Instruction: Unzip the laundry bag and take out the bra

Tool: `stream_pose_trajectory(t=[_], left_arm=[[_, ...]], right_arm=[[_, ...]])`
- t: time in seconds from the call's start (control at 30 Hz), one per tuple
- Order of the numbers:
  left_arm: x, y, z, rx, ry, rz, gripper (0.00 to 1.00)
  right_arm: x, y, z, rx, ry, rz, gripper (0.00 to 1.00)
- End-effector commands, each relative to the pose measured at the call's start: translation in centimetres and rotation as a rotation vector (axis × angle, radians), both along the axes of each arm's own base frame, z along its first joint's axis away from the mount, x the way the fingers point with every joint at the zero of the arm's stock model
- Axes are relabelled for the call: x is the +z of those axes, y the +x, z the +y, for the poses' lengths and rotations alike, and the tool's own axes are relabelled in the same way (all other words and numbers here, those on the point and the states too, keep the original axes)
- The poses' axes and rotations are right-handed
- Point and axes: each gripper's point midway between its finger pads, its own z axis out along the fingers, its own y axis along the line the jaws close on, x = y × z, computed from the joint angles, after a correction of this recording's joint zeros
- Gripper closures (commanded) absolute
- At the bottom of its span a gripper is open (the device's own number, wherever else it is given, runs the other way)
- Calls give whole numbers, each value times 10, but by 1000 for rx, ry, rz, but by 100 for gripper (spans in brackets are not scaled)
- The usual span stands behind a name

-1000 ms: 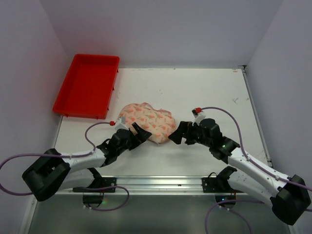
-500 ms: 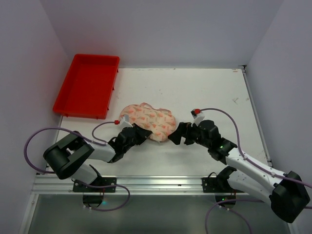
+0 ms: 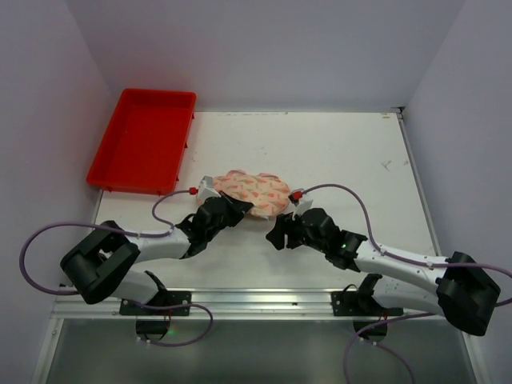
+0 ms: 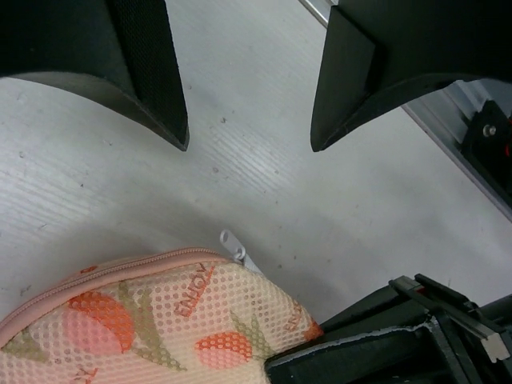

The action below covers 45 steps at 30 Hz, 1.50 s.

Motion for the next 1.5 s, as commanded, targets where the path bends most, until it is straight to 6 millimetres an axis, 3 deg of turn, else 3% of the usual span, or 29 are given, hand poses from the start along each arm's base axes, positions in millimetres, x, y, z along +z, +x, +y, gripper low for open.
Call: stream_pose_trajectory(t=[0.0, 0.13, 0.6, 1.13, 1.2, 1.27, 1.47], left_arm=[[36, 15, -3, 63, -62, -43, 100], [42, 14, -2, 62, -62, -45, 100], [44, 12, -5, 48, -71, -37, 100], [44, 10, -6, 39, -79, -33, 100], [44, 10, -6, 35, -78, -34, 100], [41, 9, -5, 32, -66, -29, 100], [26, 1, 15, 43, -9, -26, 100]], right_arm=[[33, 30, 10, -100, 26, -150, 37], [31, 37, 14, -149, -4, -171, 46], [26, 54, 35, -142, -49, -182, 59], [12, 59, 44, -139, -86, -148, 77], [13, 61, 42, -148, -91, -149, 84], [12, 61, 40, -155, -101, -145, 98], [13, 56, 12, -199, -187, -141, 100]])
